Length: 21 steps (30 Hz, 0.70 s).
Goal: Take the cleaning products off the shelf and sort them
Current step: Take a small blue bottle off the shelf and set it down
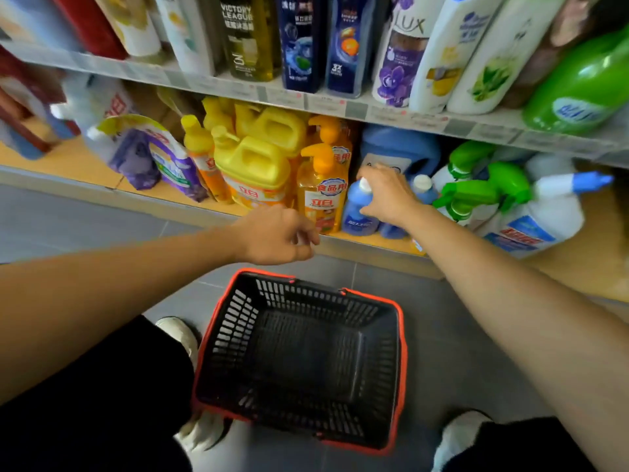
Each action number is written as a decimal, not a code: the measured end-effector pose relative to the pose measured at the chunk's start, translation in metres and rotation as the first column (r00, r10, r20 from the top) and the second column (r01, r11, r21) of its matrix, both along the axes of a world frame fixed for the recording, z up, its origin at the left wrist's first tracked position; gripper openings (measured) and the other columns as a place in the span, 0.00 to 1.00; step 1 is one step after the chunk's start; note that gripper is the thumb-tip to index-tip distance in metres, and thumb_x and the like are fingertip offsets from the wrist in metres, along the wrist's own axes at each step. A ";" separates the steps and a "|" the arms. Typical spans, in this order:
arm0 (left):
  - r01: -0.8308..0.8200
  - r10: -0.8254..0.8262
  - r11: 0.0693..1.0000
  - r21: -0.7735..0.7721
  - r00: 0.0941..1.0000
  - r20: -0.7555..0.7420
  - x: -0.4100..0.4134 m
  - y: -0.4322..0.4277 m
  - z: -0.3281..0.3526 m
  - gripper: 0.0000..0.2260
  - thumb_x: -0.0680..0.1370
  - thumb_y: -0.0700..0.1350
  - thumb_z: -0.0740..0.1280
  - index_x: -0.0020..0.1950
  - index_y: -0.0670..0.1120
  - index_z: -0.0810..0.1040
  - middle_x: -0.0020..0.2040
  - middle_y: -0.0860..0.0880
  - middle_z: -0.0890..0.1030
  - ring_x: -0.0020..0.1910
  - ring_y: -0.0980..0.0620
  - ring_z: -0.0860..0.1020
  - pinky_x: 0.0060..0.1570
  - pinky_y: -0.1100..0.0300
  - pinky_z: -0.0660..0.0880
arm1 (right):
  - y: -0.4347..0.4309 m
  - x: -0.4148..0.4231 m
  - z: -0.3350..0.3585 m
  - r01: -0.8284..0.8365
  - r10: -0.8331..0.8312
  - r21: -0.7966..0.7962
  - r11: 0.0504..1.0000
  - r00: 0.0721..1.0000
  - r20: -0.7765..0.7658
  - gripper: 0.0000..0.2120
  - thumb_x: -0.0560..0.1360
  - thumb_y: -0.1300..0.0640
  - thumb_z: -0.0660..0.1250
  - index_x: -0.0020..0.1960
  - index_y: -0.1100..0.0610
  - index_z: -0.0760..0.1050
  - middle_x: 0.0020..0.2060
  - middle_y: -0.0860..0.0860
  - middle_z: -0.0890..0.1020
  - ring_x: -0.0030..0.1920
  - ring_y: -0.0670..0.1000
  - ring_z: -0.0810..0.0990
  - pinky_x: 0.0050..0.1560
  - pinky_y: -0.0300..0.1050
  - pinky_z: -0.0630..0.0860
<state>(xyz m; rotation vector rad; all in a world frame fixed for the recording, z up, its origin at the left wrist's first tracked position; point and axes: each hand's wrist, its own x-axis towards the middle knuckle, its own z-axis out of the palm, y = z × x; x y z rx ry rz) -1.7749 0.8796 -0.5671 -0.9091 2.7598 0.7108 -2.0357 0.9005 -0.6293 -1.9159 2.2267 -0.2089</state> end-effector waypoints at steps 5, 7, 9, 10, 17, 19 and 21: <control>-0.106 0.102 0.994 -0.020 0.982 -0.162 0.001 0.022 0.002 0.16 0.75 0.53 0.71 0.63 0.53 0.81 0.57 0.54 0.84 0.56 0.50 0.81 0.54 0.52 0.78 | 0.039 0.014 0.027 0.089 -0.064 -0.190 0.978 0.989 0.132 0.19 0.65 0.62 0.74 0.54 0.55 0.76 0.48 0.57 0.82 0.50 0.62 0.79 0.43 0.50 0.71; -0.140 0.134 0.990 -0.009 0.965 -0.226 0.002 0.028 -0.002 0.28 0.74 0.54 0.74 0.72 0.51 0.73 0.66 0.49 0.79 0.63 0.45 0.77 0.61 0.49 0.75 | 0.059 0.018 0.052 0.149 -0.066 -0.277 0.949 0.956 0.286 0.20 0.63 0.60 0.77 0.54 0.55 0.77 0.49 0.53 0.83 0.50 0.59 0.80 0.48 0.51 0.76; -0.165 0.168 0.986 0.036 0.935 -0.313 0.000 0.034 -0.002 0.39 0.72 0.56 0.77 0.79 0.48 0.64 0.73 0.44 0.72 0.72 0.43 0.70 0.69 0.48 0.68 | 0.078 0.024 0.081 0.195 -0.031 -0.332 0.923 0.897 0.441 0.22 0.61 0.61 0.81 0.53 0.57 0.78 0.49 0.50 0.82 0.50 0.52 0.80 0.51 0.45 0.75; -0.159 0.181 0.983 0.090 0.919 -0.349 -0.001 0.038 -0.001 0.43 0.71 0.56 0.78 0.80 0.47 0.62 0.75 0.43 0.69 0.74 0.43 0.67 0.72 0.48 0.65 | 0.087 0.028 0.095 0.222 -0.026 -0.328 0.918 0.860 0.510 0.23 0.61 0.62 0.82 0.53 0.58 0.79 0.49 0.50 0.82 0.49 0.50 0.79 0.51 0.43 0.75; 0.102 0.276 0.786 0.610 0.825 -0.493 0.006 0.066 0.011 0.30 0.72 0.39 0.78 0.72 0.41 0.70 0.64 0.42 0.81 0.63 0.44 0.80 0.64 0.43 0.77 | 0.148 0.073 0.133 0.512 -0.037 -0.255 0.820 0.493 0.869 0.21 0.65 0.68 0.80 0.54 0.61 0.76 0.47 0.55 0.83 0.46 0.50 0.80 0.50 0.50 0.80; 0.125 0.277 0.768 0.628 0.820 -0.501 0.011 0.073 0.013 0.28 0.71 0.39 0.79 0.68 0.39 0.73 0.61 0.39 0.82 0.60 0.42 0.81 0.62 0.43 0.78 | 0.165 0.087 0.126 0.600 -0.011 -0.241 0.763 0.385 0.923 0.21 0.65 0.65 0.80 0.53 0.58 0.76 0.46 0.55 0.84 0.46 0.51 0.82 0.48 0.51 0.80; 0.156 0.220 0.773 0.615 0.843 -0.490 0.016 0.081 0.015 0.26 0.70 0.40 0.79 0.64 0.37 0.75 0.58 0.38 0.83 0.55 0.44 0.82 0.60 0.45 0.79 | 0.188 0.098 0.111 0.665 0.045 -0.225 0.712 0.277 0.960 0.20 0.65 0.60 0.78 0.55 0.57 0.77 0.46 0.52 0.85 0.46 0.50 0.83 0.46 0.47 0.80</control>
